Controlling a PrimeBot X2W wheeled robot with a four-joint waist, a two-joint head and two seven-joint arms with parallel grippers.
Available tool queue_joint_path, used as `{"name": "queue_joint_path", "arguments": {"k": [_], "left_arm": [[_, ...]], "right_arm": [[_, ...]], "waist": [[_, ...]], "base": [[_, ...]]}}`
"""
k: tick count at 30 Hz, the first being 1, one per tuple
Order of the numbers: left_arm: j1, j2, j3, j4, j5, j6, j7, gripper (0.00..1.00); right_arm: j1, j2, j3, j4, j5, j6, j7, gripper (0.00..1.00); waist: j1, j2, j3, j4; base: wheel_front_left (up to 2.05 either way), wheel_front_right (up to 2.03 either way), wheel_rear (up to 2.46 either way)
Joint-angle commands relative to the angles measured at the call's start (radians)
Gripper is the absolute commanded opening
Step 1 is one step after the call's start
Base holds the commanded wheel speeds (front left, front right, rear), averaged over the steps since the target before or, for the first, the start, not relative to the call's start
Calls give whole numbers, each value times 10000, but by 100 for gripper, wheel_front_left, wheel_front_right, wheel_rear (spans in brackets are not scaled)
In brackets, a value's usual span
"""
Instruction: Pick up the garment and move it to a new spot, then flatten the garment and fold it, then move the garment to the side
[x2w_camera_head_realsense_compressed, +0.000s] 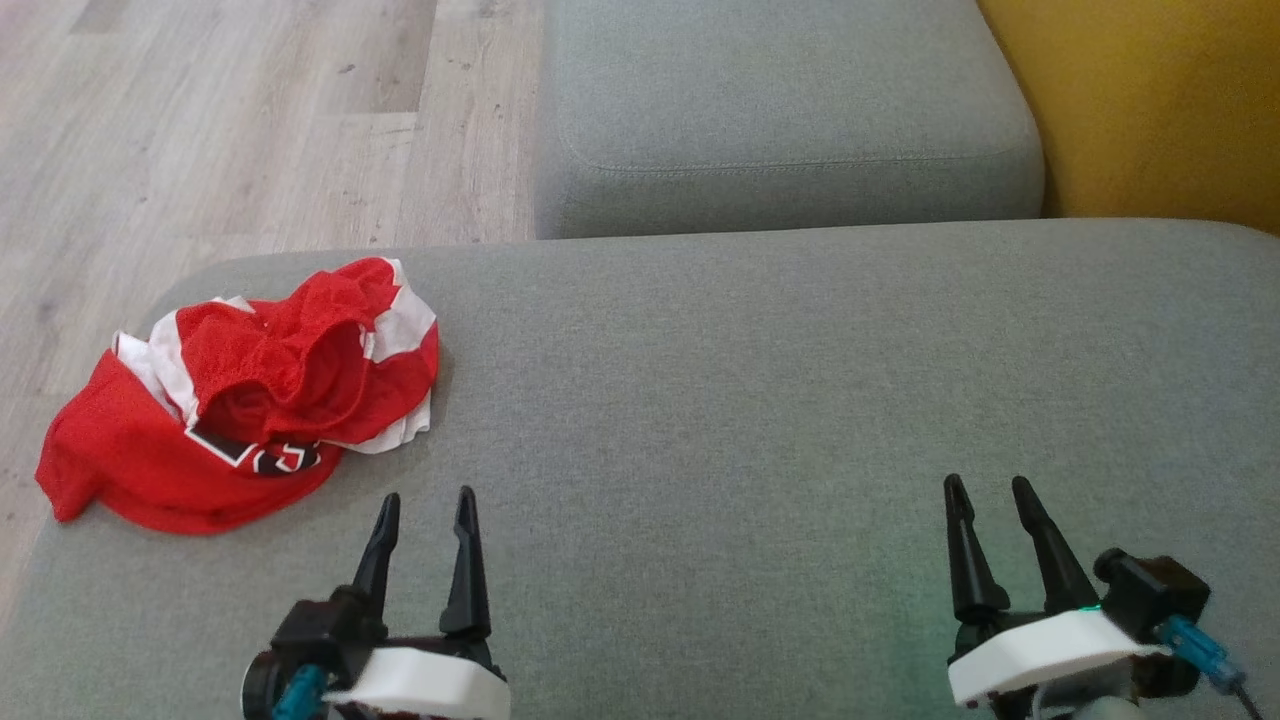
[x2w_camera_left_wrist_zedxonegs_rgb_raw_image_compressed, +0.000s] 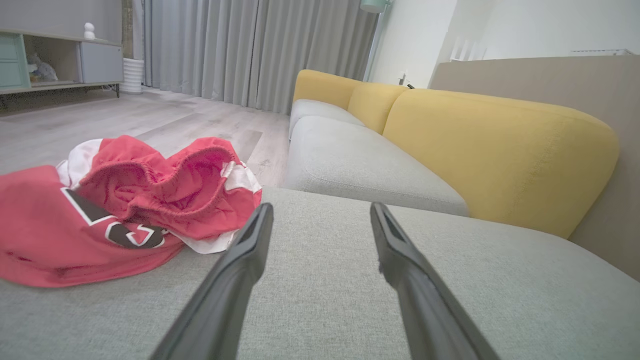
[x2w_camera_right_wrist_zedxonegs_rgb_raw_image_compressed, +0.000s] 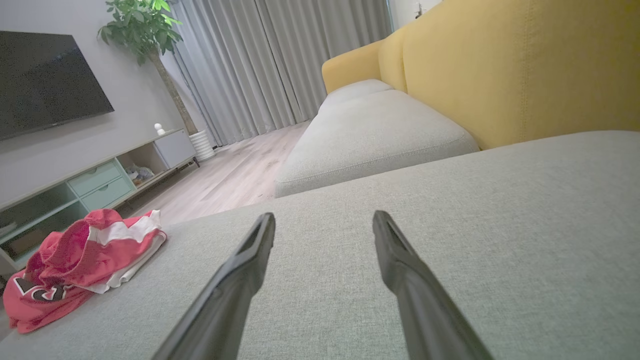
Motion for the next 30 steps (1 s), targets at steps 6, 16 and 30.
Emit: {"name": "queue_joint_path", "arguments": {"k": [6, 16, 30], "left_arm": [[-496, 63, 2, -329, 1004, 101, -301, 100], [-520, 70, -208, -68, 1998, 239, -593, 100], [-576, 74, -116, 273, 2556, 522, -740, 100]], "right_arm": [[-290, -108, 369, -369, -953, 69, -314, 100], [-255, -116, 412, -275, -2213, 76, -607, 100], [-224, -120, 309, -102, -2664, 79, -755, 100]], "waist": [[0, 0, -79, 45], [0, 0, -157, 86], [0, 0, -202, 140]], "base": [[0, 0, 0], [0, 0, 0], [0, 0, 0]]}}
